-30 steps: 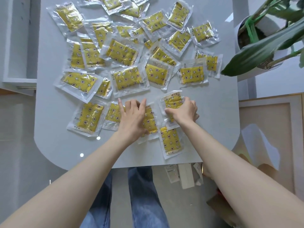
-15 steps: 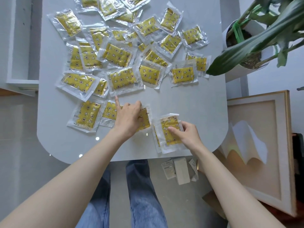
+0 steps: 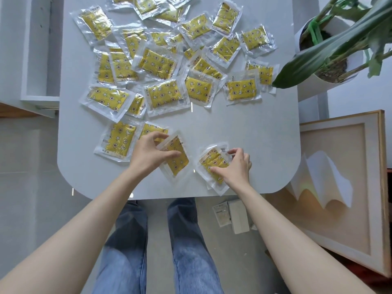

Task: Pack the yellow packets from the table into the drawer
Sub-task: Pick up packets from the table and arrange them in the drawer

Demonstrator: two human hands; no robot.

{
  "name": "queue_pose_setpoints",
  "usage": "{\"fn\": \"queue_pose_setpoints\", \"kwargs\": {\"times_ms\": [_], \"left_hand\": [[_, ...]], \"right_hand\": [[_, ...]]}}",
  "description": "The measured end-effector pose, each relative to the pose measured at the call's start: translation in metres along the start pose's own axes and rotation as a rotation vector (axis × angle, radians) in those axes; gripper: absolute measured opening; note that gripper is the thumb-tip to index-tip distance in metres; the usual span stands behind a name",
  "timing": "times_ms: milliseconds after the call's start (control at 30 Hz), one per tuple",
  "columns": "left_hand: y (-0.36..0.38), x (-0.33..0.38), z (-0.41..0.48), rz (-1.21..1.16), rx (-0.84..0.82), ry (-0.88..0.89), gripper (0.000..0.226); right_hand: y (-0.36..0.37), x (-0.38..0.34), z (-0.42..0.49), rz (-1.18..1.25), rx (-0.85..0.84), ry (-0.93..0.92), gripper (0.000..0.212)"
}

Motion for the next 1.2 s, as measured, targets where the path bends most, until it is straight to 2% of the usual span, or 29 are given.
{"fn": "queue_pose_setpoints", "kwargs": {"times_ms": [133,267,400,600,700,767,900,1033,1200], "left_hand": [[0.008,-0.013,-0.006,-0.272,-0.031,-0.173,0.045],[0.02,-0.03,-0.008,-0.494,-0.037,-0.299,0.046],[0.03,-0.034,-0.012,-0.66,-0.028,-0.331,0.028],[0.02,-0.022,-0.026,-0.745,0.084,-0.292,0.012],[0.006,-0.007,-0.038,-0.716,0.126,-0.229,0.01],[-0.008,0.005,-0.049,-0.714,0.153,-0.196,0.011],[-0.047,0.029,-0.076,-0.717,0.22,-0.119,0.013],[-0.092,0.048,-0.108,-0.804,0.248,-0.096,0.023],[-0.156,0.05,-0.153,-0.877,0.188,-0.11,0.017]], "right_hand": [[-0.001,0.002,0.0,0.117,-0.012,0.101,0.083],[0.002,0.004,-0.005,0.129,-0.001,0.146,0.076],[0.003,0.006,-0.011,0.174,0.01,0.204,0.073],[0.001,0.004,-0.017,0.203,-0.02,0.188,0.049],[-0.007,-0.004,-0.026,0.255,-0.034,0.155,0.03],[-0.017,-0.016,-0.037,0.328,-0.072,0.116,0.024],[-0.044,-0.052,-0.069,0.469,-0.21,0.028,0.022],[-0.069,-0.097,-0.108,0.512,-0.289,-0.092,0.038],[-0.082,-0.157,-0.173,0.595,-0.358,-0.19,0.024]]}}
Point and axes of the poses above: each hand's wrist, its own z-axis towards the middle knuckle, its own y-axis out of the palm, x = y × z, the point moved 4 cm from there along z, towards the middle knuckle, and after that the axes turned 3 degrees about -x, right-handed, at the moved point
